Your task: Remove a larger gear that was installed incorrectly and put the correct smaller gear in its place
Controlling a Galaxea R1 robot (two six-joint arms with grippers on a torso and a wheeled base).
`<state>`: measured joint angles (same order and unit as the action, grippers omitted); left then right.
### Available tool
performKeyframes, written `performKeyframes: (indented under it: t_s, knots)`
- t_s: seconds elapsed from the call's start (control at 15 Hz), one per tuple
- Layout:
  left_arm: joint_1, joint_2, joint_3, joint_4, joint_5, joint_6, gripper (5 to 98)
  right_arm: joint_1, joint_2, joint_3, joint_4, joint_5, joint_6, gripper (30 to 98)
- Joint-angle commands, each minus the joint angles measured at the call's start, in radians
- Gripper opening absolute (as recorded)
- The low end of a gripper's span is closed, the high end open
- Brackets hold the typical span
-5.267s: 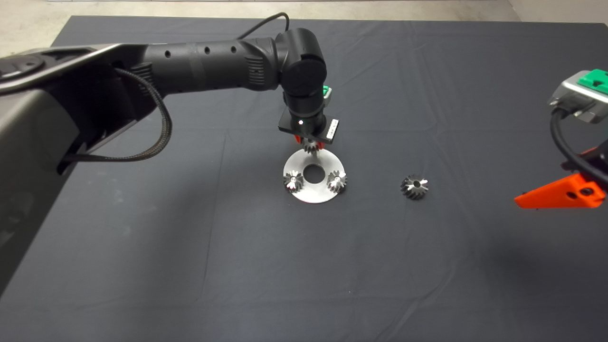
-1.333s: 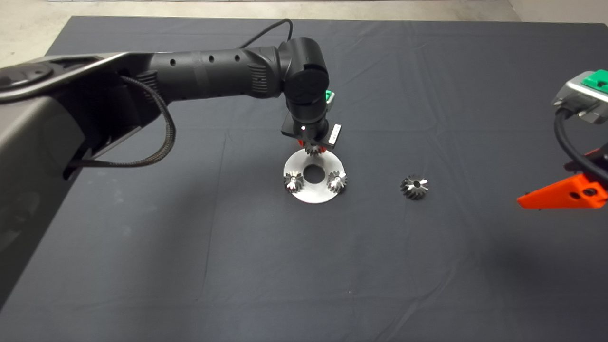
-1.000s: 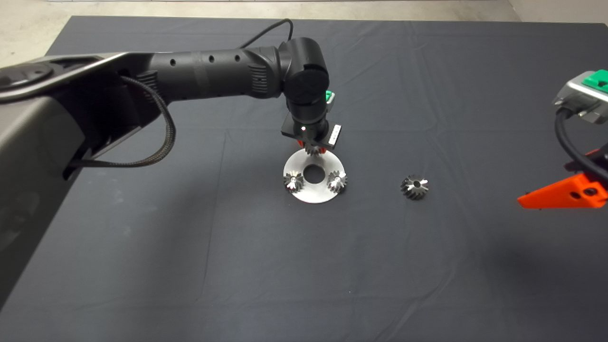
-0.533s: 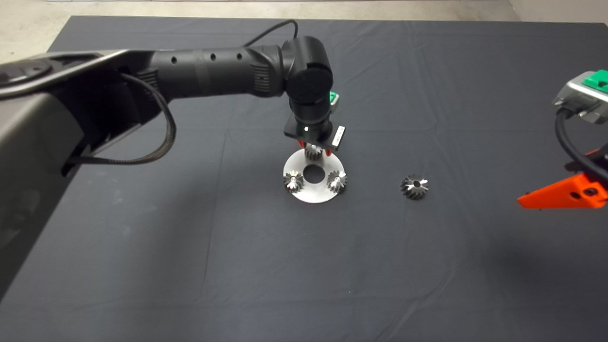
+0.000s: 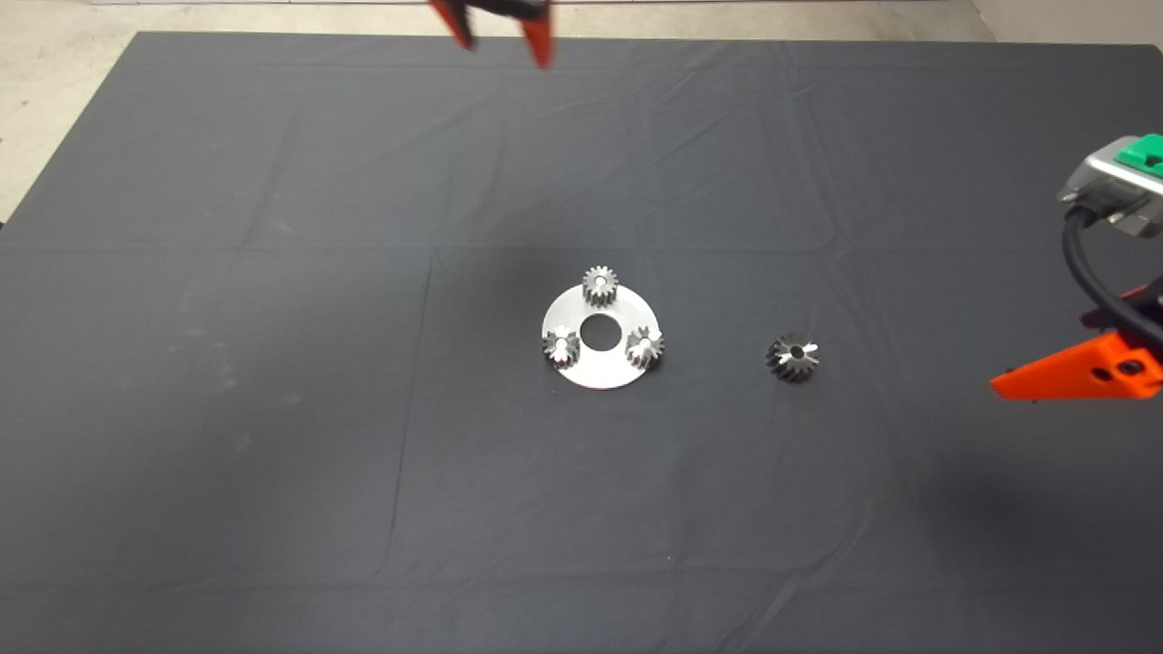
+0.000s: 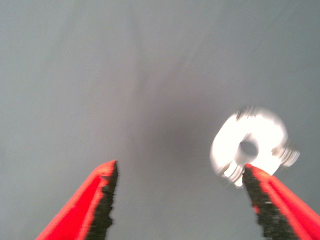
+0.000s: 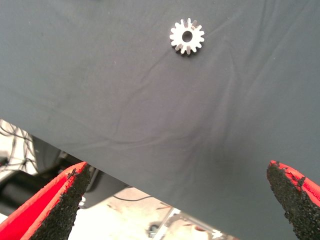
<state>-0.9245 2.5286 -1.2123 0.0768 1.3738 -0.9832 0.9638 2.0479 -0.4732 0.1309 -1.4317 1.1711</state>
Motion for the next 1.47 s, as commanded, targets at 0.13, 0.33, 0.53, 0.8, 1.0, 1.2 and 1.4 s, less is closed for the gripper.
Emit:
performKeyframes:
  t_s: [0.13, 0.33, 0.53, 0.8, 1.0, 1.2, 1.4]
  knots:
    - [-0.01, -0.555, 0.62, -0.13, 0.022, -0.114, 64.2, -0.019, 0.001, 0.056, 0.029, 0.002, 0.113, 93.2]
    - [-0.011, -0.608, 0.724, -0.202, 0.043, -0.123, 69.2, -0.047, 0.013, 0.059, 0.03, 0.002, 0.136, 93.3]
    - [-0.014, -0.615, 0.734, -0.204, 0.031, -0.167, 73.4, -0.049, 0.03, 0.059, 0.033, 0.002, 0.148, 97.7]
    - [-0.016, -0.587, 0.775, -0.21, -0.009, -0.19, 78.1, -0.049, 0.038, 0.09, 0.034, 0.005, 0.166, 97.7]
    - [-0.016, -0.567, 0.786, -0.212, -0.024, -0.194, 83.7, -0.049, 0.07, 0.09, 0.033, 0.005, 0.17, 97.7]
    - [-0.016, -0.607, 0.779, -0.212, -0.024, -0.228, 88.2, -0.049, 0.064, 0.092, 0.035, 0.004, 0.19, 97.7]
    - [-0.016, -0.692, 0.794, -0.212, -0.025, -0.235, 93.0, -0.049, 0.062, 0.092, 0.031, 0.014, 0.192, 97.7]
